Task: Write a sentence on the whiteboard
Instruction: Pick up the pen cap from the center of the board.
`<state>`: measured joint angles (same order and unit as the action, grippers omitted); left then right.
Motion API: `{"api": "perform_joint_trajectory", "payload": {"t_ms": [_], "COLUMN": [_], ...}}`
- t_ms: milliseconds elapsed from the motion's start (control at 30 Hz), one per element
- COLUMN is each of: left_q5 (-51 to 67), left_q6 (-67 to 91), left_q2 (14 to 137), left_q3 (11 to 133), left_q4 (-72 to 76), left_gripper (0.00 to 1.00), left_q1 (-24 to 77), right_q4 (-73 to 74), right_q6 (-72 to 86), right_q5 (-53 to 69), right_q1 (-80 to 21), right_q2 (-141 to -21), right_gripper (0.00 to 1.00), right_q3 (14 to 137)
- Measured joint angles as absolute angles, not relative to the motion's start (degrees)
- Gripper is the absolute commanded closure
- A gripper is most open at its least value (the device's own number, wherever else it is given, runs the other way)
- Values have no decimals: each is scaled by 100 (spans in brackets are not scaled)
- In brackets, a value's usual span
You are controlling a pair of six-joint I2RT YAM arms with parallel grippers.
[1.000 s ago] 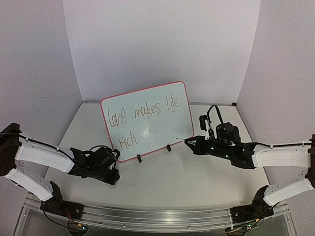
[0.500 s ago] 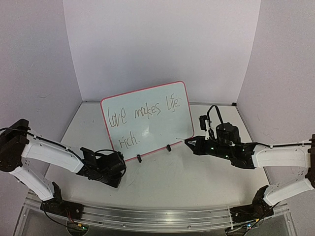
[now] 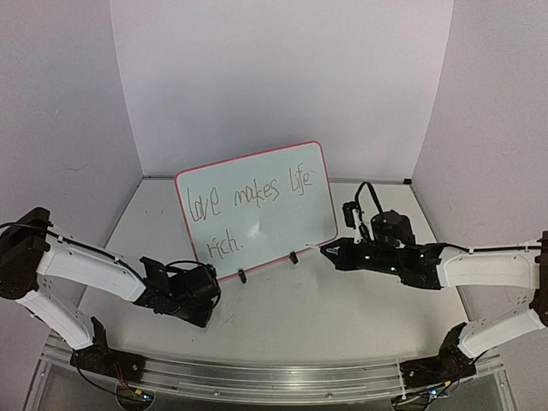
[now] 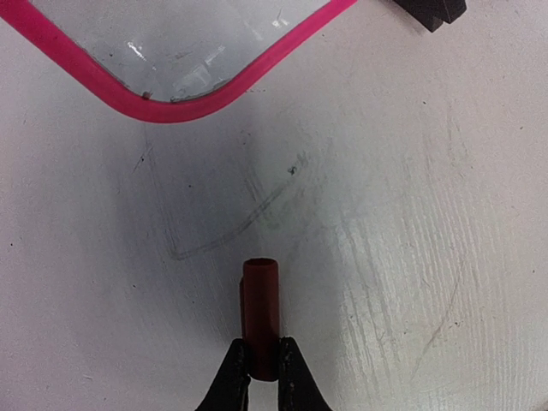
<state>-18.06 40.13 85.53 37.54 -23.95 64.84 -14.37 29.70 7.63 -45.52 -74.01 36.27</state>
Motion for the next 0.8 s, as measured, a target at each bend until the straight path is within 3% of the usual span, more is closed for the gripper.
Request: {"api": "perform_joint_trajectory", "payload": {"t_ms": [800], "left_q5": [495], "left_q6": [1212], "left_q2": [6842], "left_q3": [3465], "left_q4": [-1137], "left_gripper": [100], "left_q1": [6495], "right_q4": [250], "right_q6": [2498], "right_q5": [5249], "right_q1": [-4101], "right_q2": [-8390], "right_gripper": [100], "right_q3": [5208]}}
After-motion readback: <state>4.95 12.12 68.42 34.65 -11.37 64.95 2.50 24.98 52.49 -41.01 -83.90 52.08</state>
